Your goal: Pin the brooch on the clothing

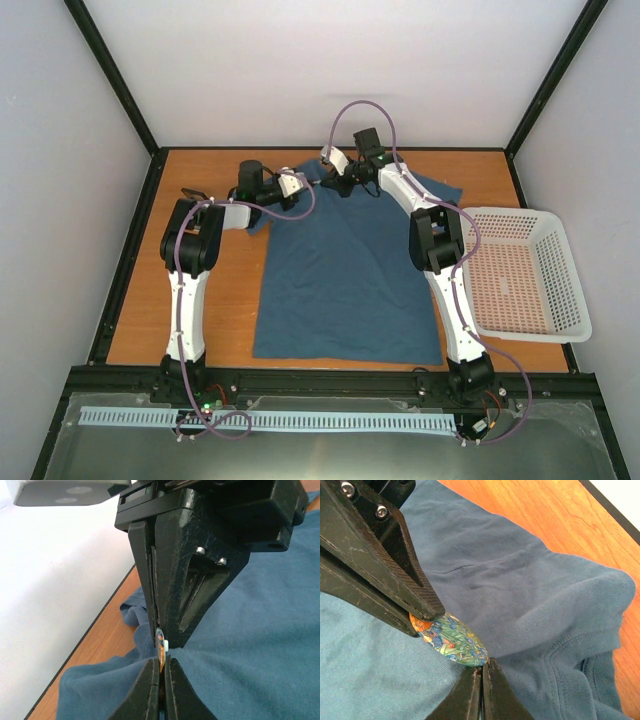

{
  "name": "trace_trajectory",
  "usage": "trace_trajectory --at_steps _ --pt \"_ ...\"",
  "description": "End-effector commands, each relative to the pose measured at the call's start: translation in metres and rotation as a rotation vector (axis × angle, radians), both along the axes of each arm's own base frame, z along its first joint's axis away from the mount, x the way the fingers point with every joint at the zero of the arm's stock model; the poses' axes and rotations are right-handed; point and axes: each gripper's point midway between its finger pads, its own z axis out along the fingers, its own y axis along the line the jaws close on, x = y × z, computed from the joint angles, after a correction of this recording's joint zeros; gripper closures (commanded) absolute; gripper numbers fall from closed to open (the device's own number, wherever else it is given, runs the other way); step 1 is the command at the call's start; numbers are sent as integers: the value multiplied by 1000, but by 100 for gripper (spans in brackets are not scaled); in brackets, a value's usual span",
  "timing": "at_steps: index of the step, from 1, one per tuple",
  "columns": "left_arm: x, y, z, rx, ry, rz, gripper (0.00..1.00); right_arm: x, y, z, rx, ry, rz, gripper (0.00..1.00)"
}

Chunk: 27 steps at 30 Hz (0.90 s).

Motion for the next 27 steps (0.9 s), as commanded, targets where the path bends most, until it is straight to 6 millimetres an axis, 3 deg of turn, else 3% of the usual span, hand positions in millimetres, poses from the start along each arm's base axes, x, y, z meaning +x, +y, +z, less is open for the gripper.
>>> trace_trajectory --at_steps 1,14,21,27 --pt "-17 -21 37 -74 -31 -145 100 7 10 10 40 -50 23 97" --pt "-28 -30 41 -118 25 -230 99 14 13 7 30 -62 3 97" --pt "-30 -31 48 -157 45 -243 99 14 13 -6 -4 -55 -6 97" --pt "-35 -39 38 -152 77 -255 99 16 20 2 22 -60 -24 97"
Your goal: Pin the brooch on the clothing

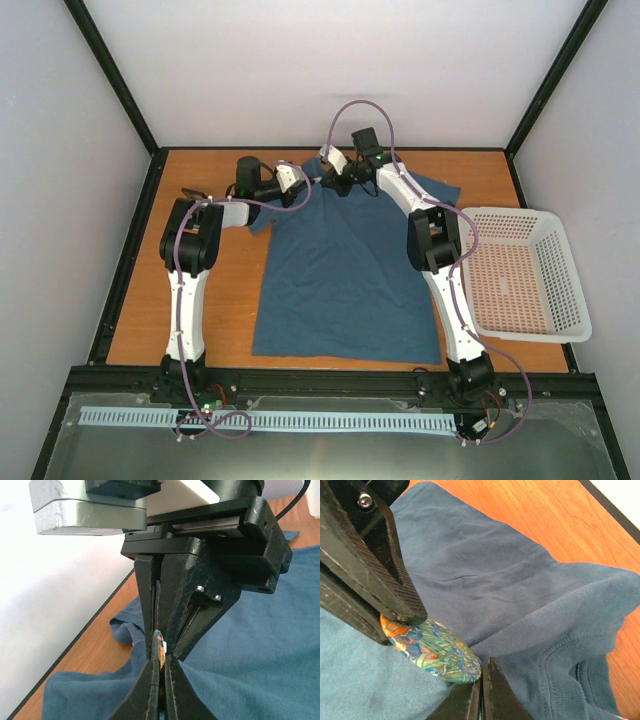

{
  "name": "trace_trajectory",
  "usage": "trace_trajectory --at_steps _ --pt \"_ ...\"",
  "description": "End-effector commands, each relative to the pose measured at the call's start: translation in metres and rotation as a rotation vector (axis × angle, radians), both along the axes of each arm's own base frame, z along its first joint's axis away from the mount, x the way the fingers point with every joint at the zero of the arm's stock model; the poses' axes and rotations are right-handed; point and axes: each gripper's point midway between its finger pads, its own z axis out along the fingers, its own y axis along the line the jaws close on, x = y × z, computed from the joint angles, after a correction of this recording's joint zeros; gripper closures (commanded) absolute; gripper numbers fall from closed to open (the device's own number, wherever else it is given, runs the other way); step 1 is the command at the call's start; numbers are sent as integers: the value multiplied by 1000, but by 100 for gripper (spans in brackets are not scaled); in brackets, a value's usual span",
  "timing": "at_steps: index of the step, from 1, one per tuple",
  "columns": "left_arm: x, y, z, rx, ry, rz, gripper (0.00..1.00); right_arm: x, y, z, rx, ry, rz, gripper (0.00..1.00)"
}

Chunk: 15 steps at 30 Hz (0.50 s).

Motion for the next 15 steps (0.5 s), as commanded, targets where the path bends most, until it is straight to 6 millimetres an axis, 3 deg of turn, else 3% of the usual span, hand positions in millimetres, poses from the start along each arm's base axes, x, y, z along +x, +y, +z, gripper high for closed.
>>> trace_trajectory --at_steps 1,9,15 --pt "-34 -38 20 -49 -42 -205 99 15 16 7 29 -70 -29 97" --pt "-30 -46 9 25 -45 -187 99 6 23 30 104 -74 2 98" --pt "-35 -58 0 68 -46 -225 99 -7 27 34 109 -96 96 97"
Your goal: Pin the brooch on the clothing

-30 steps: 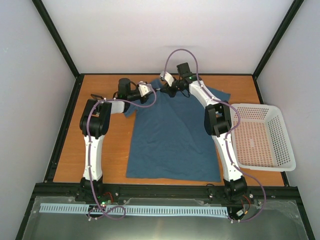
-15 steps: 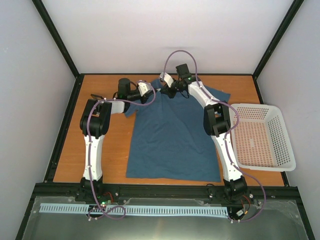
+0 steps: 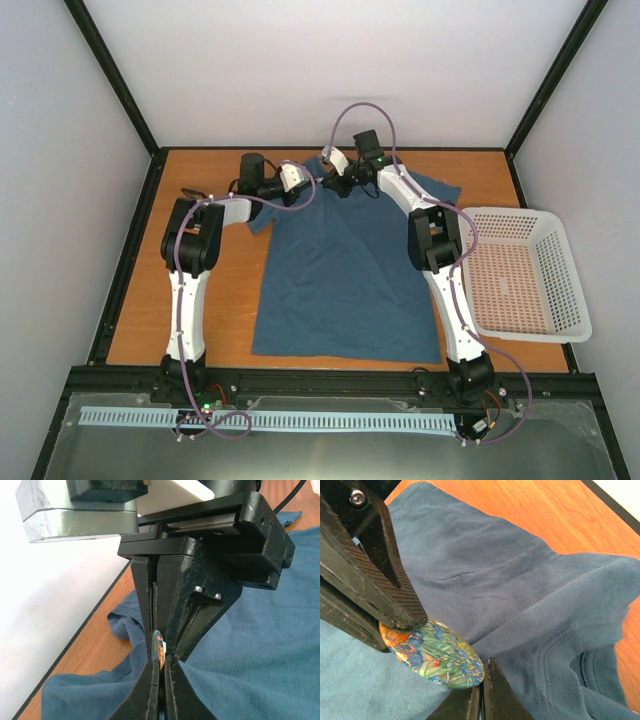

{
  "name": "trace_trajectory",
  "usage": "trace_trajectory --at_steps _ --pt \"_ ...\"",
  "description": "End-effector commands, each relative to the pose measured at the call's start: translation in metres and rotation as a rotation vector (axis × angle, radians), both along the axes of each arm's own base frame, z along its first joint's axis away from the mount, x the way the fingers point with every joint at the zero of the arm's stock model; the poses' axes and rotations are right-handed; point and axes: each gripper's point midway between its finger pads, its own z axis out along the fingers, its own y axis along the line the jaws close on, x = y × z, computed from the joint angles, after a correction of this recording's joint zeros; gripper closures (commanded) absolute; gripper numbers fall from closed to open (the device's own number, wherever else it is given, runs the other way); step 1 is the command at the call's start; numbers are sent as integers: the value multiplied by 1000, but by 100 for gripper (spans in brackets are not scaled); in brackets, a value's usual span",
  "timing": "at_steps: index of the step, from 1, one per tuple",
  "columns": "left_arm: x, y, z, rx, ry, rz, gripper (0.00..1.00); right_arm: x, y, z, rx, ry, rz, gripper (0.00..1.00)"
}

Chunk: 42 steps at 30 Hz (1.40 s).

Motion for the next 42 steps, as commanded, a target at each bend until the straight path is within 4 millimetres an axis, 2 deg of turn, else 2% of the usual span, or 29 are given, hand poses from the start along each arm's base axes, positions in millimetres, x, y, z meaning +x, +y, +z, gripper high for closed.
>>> trace_trajectory --at_steps 1,4,7,9,13,16,23,27,37,42 --pt "-38 -57 4 13 -16 -232 99 -12 27 42 90 -132 141 97" --pt "-33 -67 -7 65 -1 -235 99 -21 32 56 133 -151 204 97" --pt "-34 -71 1 41 1 -247 99 -20 36 60 134 -162 217 97" --pt "-37 -72 7 20 -7 -262 99 -20 36 57 128 -150 229 97" --pt "-45 -74 1 30 41 -311 99 -17 33 47 84 -160 211 97" --pt "-43 -66 2 44 28 -270 99 -9 27 44 55 -173 175 97" --pt "-25 -37 6 14 27 -197 99 -5 3 48 24 -146 102 87" --pt "-18 -29 7 16 25 -185 99 -2 -16 54 30 -125 40 82" --pt "-19 -23 9 -5 51 -198 99 -11 -55 51 24 -99 -67 59" --pt "-19 -21 8 -7 54 -196 99 -27 -64 48 43 -113 -57 52"
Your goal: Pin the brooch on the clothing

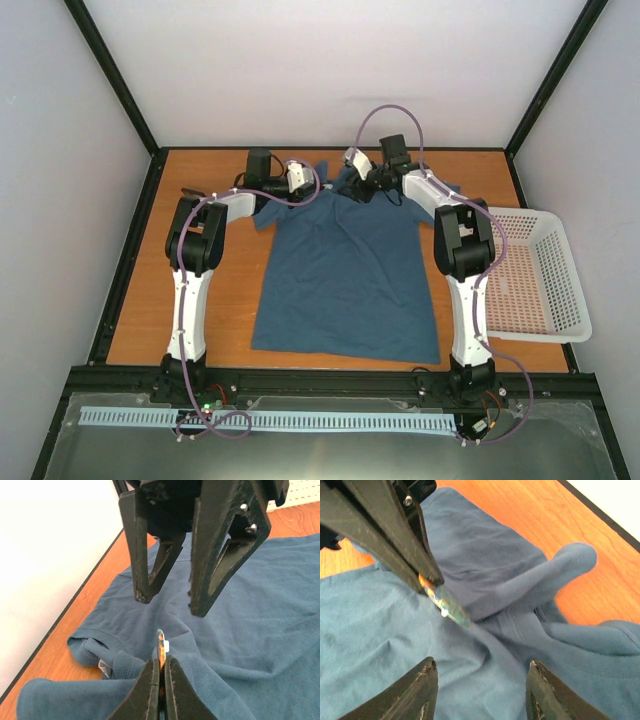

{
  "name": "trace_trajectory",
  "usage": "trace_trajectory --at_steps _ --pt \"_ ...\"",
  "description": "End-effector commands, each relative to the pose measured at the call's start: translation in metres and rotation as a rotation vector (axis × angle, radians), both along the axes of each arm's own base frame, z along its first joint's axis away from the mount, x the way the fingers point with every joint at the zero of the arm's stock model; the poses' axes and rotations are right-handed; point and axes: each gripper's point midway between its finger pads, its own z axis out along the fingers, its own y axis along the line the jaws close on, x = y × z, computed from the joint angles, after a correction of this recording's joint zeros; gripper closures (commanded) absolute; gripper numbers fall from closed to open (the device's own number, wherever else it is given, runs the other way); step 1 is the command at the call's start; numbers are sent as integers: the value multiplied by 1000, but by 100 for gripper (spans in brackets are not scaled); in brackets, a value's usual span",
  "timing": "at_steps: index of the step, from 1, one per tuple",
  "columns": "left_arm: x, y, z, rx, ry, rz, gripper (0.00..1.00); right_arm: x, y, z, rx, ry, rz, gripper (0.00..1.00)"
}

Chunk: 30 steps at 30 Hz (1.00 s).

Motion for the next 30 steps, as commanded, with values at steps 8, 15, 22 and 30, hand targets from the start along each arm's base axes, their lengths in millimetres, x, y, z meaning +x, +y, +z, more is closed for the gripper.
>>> trace_trajectory --at_steps 8,15,22,30 --pt "-4 -2 18 -45 5 -51 99 -13 15 5 101 -52 174 56" --pt "-6 -3 20 -54 11 -61 99 -10 26 -15 91 -8 213 61" --pt "-5 -3 18 -50 11 -59 99 -9 23 -21 73 -5 181 55" --pt "-7 -3 21 -57 16 -69 99 -17 26 -24 75 3 234 58"
